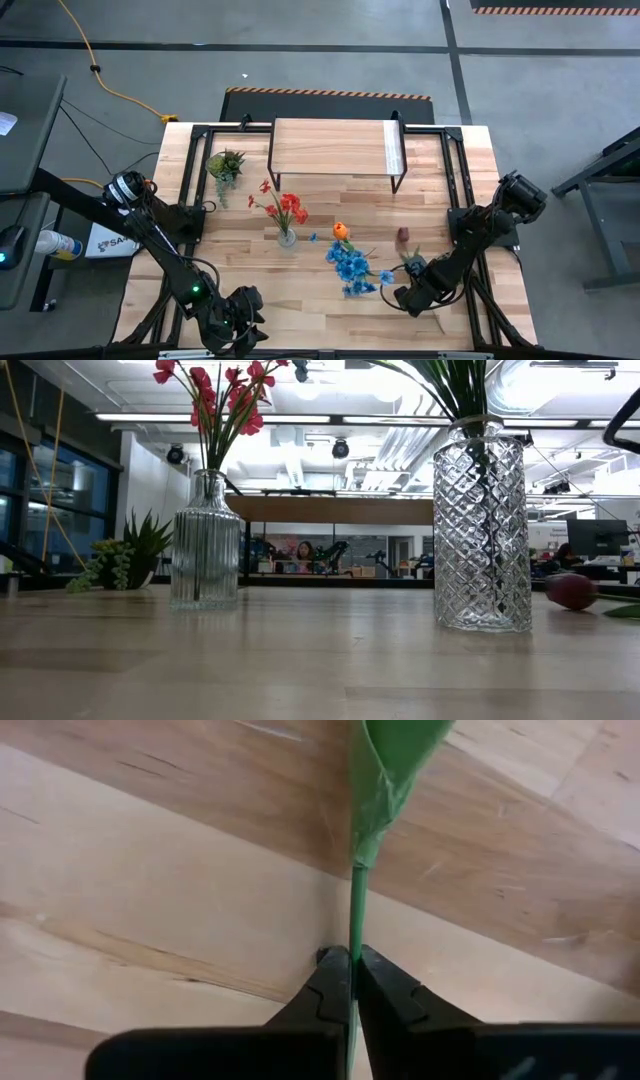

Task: Pick and place flowers into a vace then onto a shelf
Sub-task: Put the dark red flower into the left transparent vase

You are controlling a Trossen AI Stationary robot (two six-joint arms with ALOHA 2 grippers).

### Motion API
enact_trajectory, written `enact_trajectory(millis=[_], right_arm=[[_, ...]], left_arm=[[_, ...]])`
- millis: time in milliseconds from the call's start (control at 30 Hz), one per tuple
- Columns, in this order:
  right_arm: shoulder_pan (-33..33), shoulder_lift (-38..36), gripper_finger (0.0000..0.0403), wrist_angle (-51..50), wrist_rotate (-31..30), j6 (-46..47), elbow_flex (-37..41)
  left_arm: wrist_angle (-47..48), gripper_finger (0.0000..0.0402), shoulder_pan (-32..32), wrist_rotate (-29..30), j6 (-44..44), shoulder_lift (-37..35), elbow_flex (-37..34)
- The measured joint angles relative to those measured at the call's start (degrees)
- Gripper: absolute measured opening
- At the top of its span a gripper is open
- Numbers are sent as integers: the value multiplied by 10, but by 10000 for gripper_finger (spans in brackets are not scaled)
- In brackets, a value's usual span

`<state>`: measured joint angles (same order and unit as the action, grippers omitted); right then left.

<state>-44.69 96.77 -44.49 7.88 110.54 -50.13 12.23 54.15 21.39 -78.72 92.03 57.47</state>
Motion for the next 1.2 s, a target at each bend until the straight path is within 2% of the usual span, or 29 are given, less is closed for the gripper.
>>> enact_trajectory(millis=[333,833,1000,1200], right_arm=[[0,-46,1,-6,-7,-15,3],[-23,-239,0,-64,-36,-41,2],[-24,-292,0,-38,-70,-57,2],[-22,-344,0,-4,-142,-92,1]], left_arm=[[0,278,0,0,0,0,0],[-1,278,-1,-7,-9,0,0],[-1,278,-1,-8,-11,0,0],[-1,278,-1,-1,-25,0,0]])
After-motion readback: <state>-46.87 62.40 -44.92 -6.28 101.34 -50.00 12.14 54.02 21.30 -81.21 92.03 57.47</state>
